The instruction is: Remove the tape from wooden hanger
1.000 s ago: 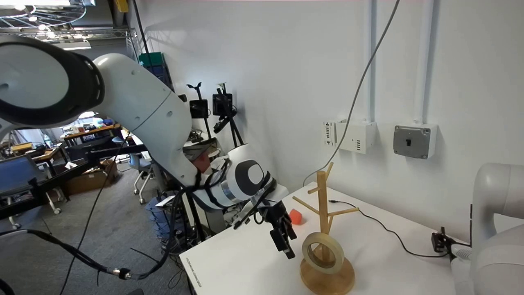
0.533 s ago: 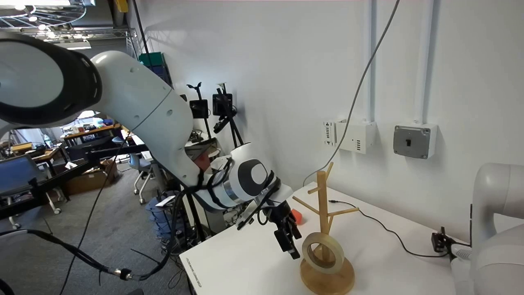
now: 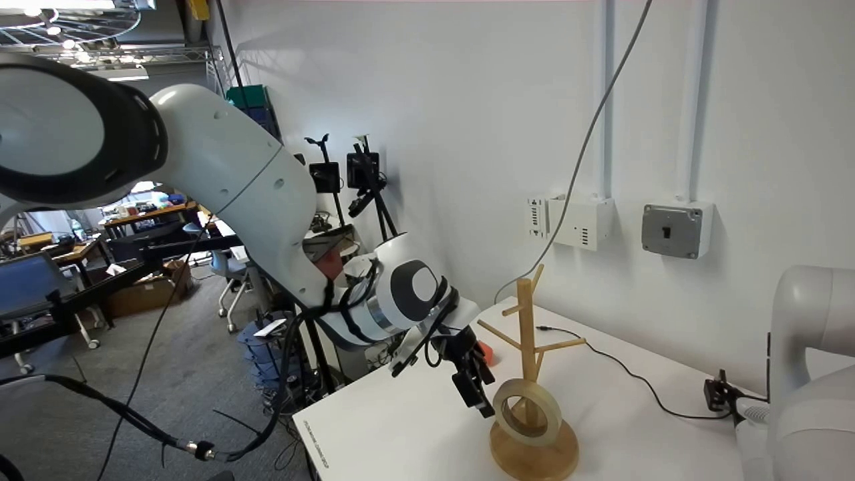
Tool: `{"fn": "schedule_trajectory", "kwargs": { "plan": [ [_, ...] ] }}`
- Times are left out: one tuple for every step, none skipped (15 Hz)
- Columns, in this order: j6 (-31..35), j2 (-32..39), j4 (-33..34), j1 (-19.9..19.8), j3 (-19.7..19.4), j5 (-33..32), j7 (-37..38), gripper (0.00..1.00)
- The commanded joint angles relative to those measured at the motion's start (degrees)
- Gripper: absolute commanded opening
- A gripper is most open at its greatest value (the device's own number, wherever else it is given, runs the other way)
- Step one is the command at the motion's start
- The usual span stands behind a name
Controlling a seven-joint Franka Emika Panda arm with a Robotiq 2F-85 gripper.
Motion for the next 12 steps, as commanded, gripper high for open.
{"fn": "schedule_trajectory", "kwargs": {
  "plan": [
    [0.71,-0.66,-0.58,0.21,-1.03,-1.46,0.73,1.0],
    [0.85,-0.74,-0.66,0.16,-1.15,-1.53,0.7,1.0],
    [0.97,-0.76,-0.7,0.21,-1.32,-1.65,0.84,1.0],
    [1.01,-0.81,-0.74,0.26,-1.51,-1.79,0.95,1.0],
    [0.98,-0.83,-0.76,0.31,-1.61,-1.82,1.02,1.0],
    [1.03,-0.88,-0.79,0.39,-1.83,-1.99,1.22,1.0],
    [1.02,-0.88,-0.79,0.42,-1.91,-1.98,1.29,0.96],
    [1.02,-0.89,-0.8,0.38,-2.03,-2.0,1.29,0.74],
    [1.02,-0.92,-0.81,0.34,-2.14,-2.0,1.28,0.71],
    [1.01,-0.93,-0.81,0.35,-2.24,-2.06,1.32,0.69],
    [1.03,-0.95,-0.82,0.36,-2.35,-2.1,1.37,0.62],
    [1.05,-0.99,-0.83,0.35,-2.44,-2.13,1.34,0.53]
  ]
}}
